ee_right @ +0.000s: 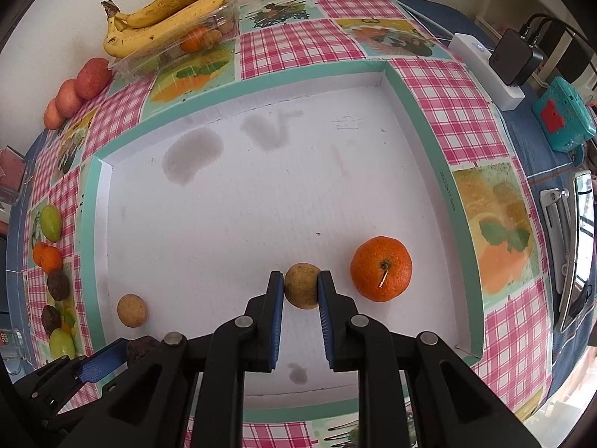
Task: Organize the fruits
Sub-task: 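Carry both fruits into the tray and open the left gripper beside the brown fruit, then lower the brown fruit into the tray and open the right gripper, then move both open grippers back toward the fruit pile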
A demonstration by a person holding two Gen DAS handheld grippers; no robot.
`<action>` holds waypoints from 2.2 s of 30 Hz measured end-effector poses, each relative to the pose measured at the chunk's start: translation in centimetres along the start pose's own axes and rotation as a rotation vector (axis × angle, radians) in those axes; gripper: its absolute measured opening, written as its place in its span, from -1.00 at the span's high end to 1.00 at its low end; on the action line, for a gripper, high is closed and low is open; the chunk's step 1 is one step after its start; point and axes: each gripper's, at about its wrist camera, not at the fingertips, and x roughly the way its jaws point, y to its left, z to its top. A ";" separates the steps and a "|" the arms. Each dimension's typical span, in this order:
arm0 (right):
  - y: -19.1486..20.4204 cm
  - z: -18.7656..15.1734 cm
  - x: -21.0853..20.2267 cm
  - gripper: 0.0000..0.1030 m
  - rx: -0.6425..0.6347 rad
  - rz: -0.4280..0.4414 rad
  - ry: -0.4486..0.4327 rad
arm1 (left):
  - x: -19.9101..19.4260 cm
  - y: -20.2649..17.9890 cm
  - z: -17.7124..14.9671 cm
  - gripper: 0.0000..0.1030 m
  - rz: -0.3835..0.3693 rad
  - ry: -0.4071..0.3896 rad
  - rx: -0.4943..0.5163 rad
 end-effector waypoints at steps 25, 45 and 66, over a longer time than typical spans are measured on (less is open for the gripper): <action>0.1 0.4 -2.2 0.36 -0.019 0.015 -0.060 | -3.1 1.1 0.5 -0.14 -0.013 -0.050 0.001; 0.4 0.6 -3.4 -0.19 -0.033 0.005 -0.097 | -6.5 7.1 0.8 -0.55 0.128 -0.186 -0.152; 0.5 0.5 -3.6 -0.62 -0.042 -0.030 -0.137 | -8.0 8.8 1.1 -1.00 0.307 -0.290 -0.164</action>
